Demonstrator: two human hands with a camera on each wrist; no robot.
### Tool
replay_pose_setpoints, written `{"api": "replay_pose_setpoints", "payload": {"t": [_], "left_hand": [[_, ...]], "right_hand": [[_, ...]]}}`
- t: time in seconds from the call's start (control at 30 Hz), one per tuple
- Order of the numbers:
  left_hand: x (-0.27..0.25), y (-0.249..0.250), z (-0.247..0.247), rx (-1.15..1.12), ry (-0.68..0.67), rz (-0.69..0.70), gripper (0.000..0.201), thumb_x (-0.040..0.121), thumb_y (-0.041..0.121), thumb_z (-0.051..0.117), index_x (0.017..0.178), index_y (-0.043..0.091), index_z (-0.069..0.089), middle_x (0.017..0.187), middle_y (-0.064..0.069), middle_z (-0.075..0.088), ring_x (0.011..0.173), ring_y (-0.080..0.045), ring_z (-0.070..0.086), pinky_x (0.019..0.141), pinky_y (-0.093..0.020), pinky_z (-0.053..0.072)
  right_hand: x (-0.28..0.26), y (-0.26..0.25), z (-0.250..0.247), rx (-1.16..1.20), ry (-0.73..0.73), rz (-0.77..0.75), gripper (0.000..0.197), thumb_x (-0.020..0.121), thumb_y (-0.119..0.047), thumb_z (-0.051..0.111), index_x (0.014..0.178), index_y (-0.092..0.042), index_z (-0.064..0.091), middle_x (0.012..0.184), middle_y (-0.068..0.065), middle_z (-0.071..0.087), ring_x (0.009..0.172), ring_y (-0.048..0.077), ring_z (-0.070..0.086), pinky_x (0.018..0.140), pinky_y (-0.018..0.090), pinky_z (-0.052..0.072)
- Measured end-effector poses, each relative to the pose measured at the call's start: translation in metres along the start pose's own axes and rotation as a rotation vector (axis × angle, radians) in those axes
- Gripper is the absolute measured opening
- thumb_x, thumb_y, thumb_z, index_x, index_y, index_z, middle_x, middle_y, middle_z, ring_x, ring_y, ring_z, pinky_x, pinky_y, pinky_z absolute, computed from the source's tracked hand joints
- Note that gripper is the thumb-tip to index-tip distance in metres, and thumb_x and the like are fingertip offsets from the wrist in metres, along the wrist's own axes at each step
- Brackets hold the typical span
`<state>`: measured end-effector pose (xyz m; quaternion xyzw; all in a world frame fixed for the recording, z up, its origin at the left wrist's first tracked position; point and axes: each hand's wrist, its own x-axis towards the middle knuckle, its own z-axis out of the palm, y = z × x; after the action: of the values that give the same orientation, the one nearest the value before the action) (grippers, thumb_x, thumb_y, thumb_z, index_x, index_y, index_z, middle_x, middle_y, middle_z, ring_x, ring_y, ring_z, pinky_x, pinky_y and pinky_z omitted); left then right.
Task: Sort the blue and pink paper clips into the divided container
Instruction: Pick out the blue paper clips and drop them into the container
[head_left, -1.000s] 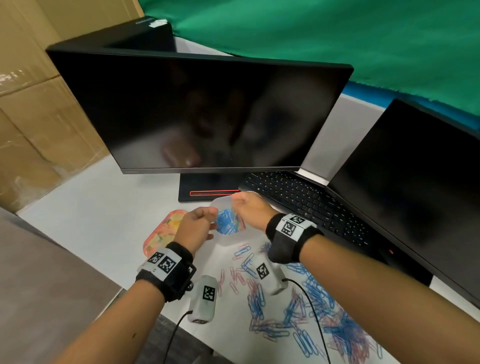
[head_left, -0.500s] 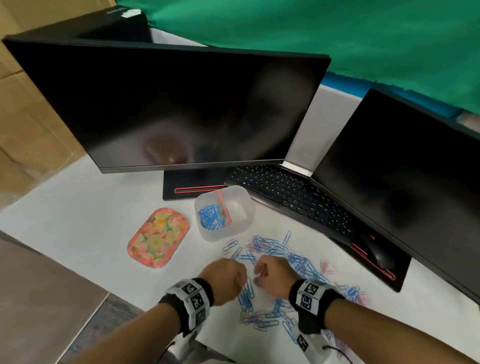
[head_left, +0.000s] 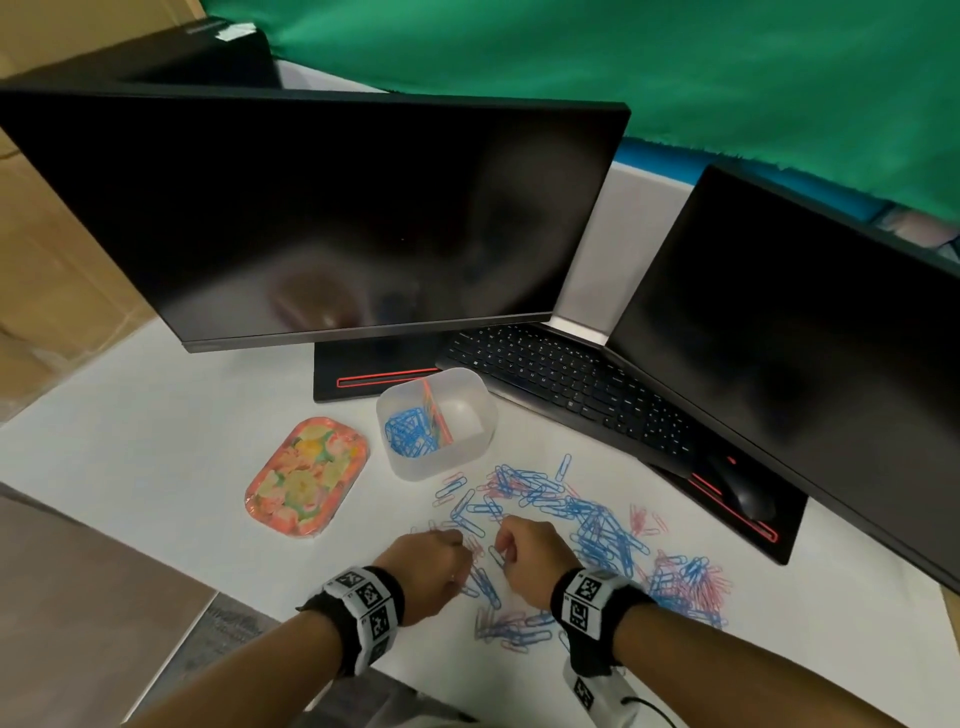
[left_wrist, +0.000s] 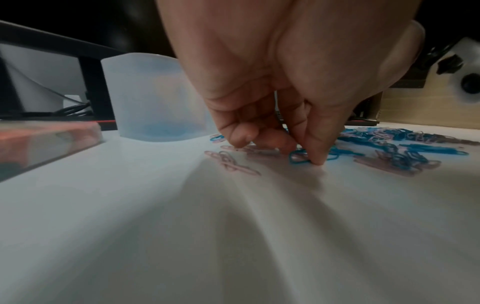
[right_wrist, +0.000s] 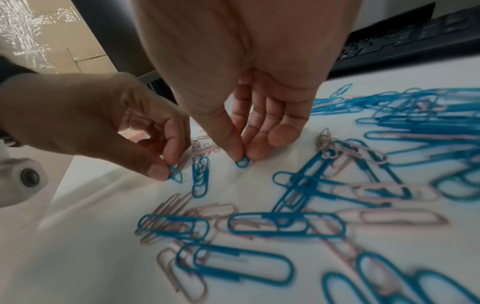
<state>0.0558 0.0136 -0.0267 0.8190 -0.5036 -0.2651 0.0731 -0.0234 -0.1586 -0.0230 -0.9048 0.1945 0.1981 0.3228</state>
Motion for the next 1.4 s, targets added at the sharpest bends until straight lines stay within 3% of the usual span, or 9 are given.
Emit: {"api": "replay_pose_setpoints", "payload": {"t": [0.17, 0.33, 0.47, 0.63, 0.83, 1.0, 1.1, 1.2, 1.4], "left_hand": [[-0.001, -0.003, 0.005, -0.054, 0.000, -0.024, 0.010, 0.087, 0.025, 0.041, 0.078, 0.021, 0.043, 0.092, -0.001, 0.050, 0.082, -0.026, 0.055, 0.073, -0.038, 0.050], [-0.004, -0.006, 0.002, -0.275, 0.113, -0.072, 0.009, 0.085, 0.021, 0.047, 0.078, 0.026, 0.046, 0.080, 0.007, 0.056, 0.076, -0.019, 0.053, 0.069, -0.028, 0.045], [-0.003, -0.011, -0.003, -0.458, 0.194, -0.158, 0.024, 0.088, 0.015, 0.048, 0.104, 0.029, 0.060, 0.071, 0.013, 0.055, 0.064, -0.005, 0.049, 0.065, -0.015, 0.041], [0.005, -0.012, -0.011, -0.852, 0.288, -0.285, 0.037, 0.079, -0.010, 0.044, 0.088, 0.018, 0.066, 0.072, -0.001, 0.065, 0.055, -0.003, 0.056, 0.061, -0.017, 0.049], [0.010, -0.015, -0.020, -1.389, 0.290, -0.398, 0.030, 0.083, -0.018, 0.044, 0.087, 0.002, 0.066, 0.071, -0.012, 0.063, 0.061, -0.025, 0.063, 0.055, -0.027, 0.054], [0.016, -0.013, -0.024, -1.484, 0.305, -0.466, 0.018, 0.064, 0.002, 0.037, 0.059, 0.002, 0.054, 0.053, -0.010, 0.048, 0.046, -0.020, 0.043, 0.047, -0.023, 0.036], [0.020, -0.013, -0.023, -1.548, 0.277, -0.483, 0.013, 0.064, 0.002, 0.032, 0.060, 0.006, 0.044, 0.051, -0.009, 0.041, 0.042, -0.017, 0.035, 0.042, -0.019, 0.027], [0.021, -0.012, -0.024, -1.591, 0.250, -0.490, 0.011, 0.053, 0.011, 0.036, 0.063, 0.008, 0.041, 0.049, -0.006, 0.043, 0.039, -0.016, 0.032, 0.040, -0.018, 0.025], [0.022, -0.016, -0.020, -1.145, 0.380, -0.514, 0.029, 0.077, 0.041, 0.053, 0.063, 0.017, 0.048, 0.060, 0.001, 0.052, 0.060, -0.018, 0.048, 0.063, -0.032, 0.038]], "right_hand": [[0.001, 0.006, -0.001, -0.052, -0.061, -0.001, 0.030, 0.080, -0.001, 0.049, 0.103, -0.019, 0.055, 0.096, 0.005, 0.061, 0.085, 0.023, 0.059, 0.073, 0.030, 0.050], [-0.002, 0.011, -0.002, 0.024, -0.016, -0.050, 0.026, 0.087, -0.004, 0.046, 0.106, -0.014, 0.060, 0.093, -0.003, 0.048, 0.084, 0.014, 0.048, 0.075, 0.021, 0.040], [0.000, 0.011, -0.013, 0.146, -0.001, -0.027, 0.020, 0.092, -0.010, 0.048, 0.094, -0.002, 0.066, 0.079, -0.008, 0.053, 0.071, 0.008, 0.051, 0.059, 0.008, 0.037], [0.002, 0.009, -0.025, 0.602, -0.057, 0.116, 0.034, 0.085, -0.001, 0.035, 0.060, -0.007, 0.058, 0.062, 0.010, 0.060, 0.058, 0.020, 0.053, 0.057, 0.027, 0.043], [0.000, 0.004, -0.030, 1.057, -0.056, 0.173, 0.032, 0.074, 0.008, 0.029, 0.058, -0.003, 0.055, 0.058, 0.019, 0.055, 0.059, 0.031, 0.057, 0.053, 0.031, 0.046], [0.004, -0.001, -0.033, 0.902, -0.015, 0.137, 0.014, 0.069, -0.007, 0.043, 0.062, -0.010, 0.054, 0.063, 0.013, 0.050, 0.048, 0.020, 0.044, 0.048, 0.025, 0.034], [0.009, -0.003, -0.032, 0.515, 0.006, 0.033, 0.016, 0.082, -0.012, 0.049, 0.067, -0.016, 0.053, 0.069, 0.001, 0.052, 0.060, 0.021, 0.051, 0.057, 0.025, 0.037], [0.012, -0.011, -0.029, 0.286, 0.074, -0.047, 0.008, 0.087, -0.008, 0.051, 0.082, -0.013, 0.056, 0.075, -0.015, 0.052, 0.068, -0.001, 0.049, 0.056, 0.007, 0.038], [0.028, -0.023, -0.023, 0.111, 0.133, -0.185, 0.017, 0.086, -0.004, 0.050, 0.091, -0.015, 0.061, 0.088, 0.002, 0.061, 0.077, 0.016, 0.054, 0.064, 0.017, 0.041]]}}
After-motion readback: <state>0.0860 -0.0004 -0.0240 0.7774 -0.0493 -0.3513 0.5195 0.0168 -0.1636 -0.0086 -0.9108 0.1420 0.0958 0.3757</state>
